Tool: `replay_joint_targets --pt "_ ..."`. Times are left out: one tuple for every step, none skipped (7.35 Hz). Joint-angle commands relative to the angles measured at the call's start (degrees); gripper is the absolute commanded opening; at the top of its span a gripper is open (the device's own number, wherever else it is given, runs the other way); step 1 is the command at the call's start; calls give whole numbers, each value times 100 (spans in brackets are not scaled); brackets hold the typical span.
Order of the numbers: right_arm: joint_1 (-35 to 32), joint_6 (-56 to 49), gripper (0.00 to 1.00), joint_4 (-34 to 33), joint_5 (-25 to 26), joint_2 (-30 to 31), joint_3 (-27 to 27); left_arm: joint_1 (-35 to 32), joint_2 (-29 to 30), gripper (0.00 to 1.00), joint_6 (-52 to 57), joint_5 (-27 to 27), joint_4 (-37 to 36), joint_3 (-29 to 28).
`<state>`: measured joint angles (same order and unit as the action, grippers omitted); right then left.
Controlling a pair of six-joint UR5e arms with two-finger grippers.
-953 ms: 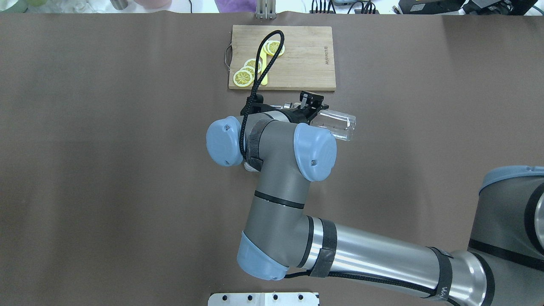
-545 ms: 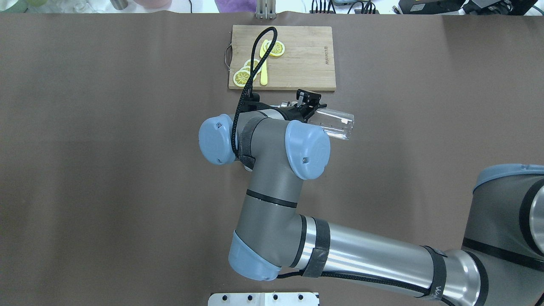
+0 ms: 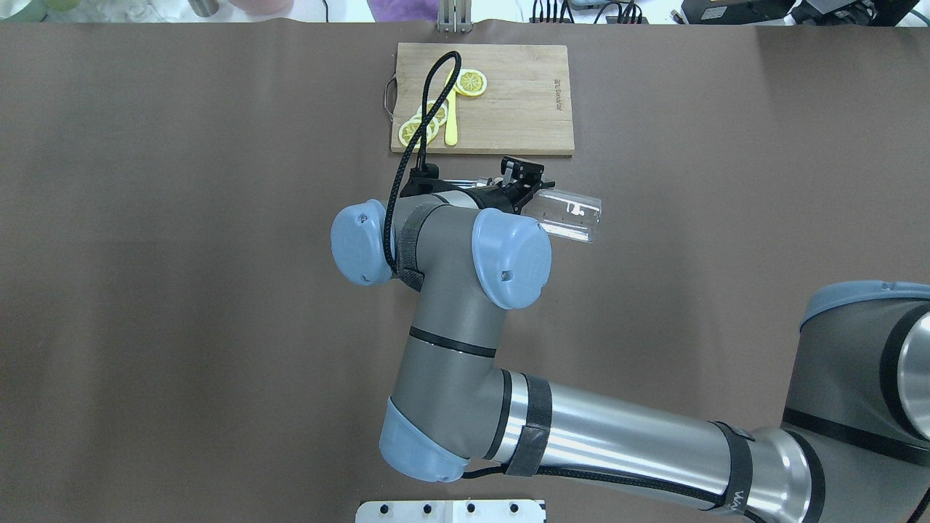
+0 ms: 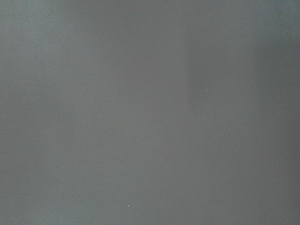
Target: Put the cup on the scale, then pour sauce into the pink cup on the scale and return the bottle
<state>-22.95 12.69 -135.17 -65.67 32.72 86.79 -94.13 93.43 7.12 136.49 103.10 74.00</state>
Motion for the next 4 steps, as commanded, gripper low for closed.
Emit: replay_joint_targets --pt "18 5 0 -141 1 -11 5 0 0 98 0 1 0 9" --pt "36 5 0 -324 1 -11 5 0 0 98 0 1 0 17" --pt "45 5 0 -430 1 -11 5 0 0 98 -9 1 0 9" --pt "53 5 0 -510 1 -20 5 0 0 98 0 1 0 9"
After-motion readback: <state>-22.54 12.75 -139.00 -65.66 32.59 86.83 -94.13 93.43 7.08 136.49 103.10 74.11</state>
